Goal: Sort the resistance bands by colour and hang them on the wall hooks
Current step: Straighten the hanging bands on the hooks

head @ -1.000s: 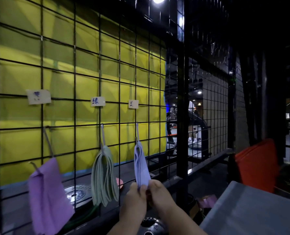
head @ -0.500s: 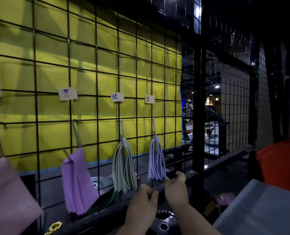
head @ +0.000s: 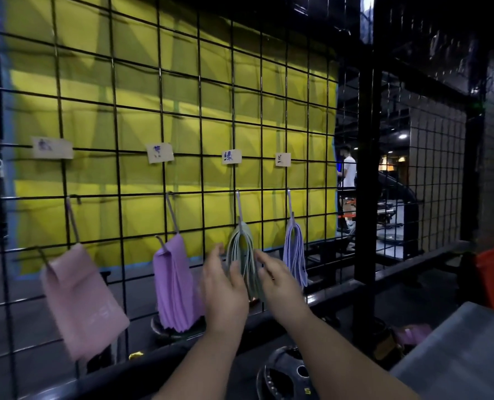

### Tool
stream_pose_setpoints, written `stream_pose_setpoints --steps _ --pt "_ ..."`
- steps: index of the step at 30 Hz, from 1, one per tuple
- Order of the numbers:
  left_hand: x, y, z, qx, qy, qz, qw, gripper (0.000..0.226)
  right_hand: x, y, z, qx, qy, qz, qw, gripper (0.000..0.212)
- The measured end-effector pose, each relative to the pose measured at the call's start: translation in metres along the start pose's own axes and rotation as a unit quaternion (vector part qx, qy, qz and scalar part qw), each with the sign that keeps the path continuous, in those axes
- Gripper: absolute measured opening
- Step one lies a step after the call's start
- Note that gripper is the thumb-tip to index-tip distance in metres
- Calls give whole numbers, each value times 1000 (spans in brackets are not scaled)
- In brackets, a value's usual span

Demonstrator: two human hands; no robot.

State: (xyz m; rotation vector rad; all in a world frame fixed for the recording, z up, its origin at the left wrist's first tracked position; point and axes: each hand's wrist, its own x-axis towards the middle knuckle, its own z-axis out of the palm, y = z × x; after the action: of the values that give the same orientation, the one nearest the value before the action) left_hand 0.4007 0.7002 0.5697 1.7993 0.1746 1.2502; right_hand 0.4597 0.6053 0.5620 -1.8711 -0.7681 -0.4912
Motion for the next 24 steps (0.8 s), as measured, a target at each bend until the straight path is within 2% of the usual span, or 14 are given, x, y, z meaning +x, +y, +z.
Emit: stream_pose_setpoints --steps 2,6,12,15,17,20,24 --pt "-1 -1 2 -24 -55 -26 998 37 1 -2 2 13 -17 -10 1000 45" --pt "-7 -10 2 -15 -92 -52 994 30 -6 -7 2 31 -69 -8 997 49" --pt "-9 -14 0 -34 -100 -58 993 25 -8 -10 4 31 -68 -15 997 41" --pt "-2 -14 -4 -6 -87 -69 994 20 -6 -14 3 42 -59 -14 997 37" --pt "1 -13 -7 14 -82 -66 994 16 -4 -15 4 48 -32 -13 998 31" --pt "2 -13 -9 51 -83 -44 994 23 -1 -15 6 72 15 13 997 27" --pt "4 -14 -10 92 -77 -40 992 28 -3 -13 14 106 -9 69 992 38"
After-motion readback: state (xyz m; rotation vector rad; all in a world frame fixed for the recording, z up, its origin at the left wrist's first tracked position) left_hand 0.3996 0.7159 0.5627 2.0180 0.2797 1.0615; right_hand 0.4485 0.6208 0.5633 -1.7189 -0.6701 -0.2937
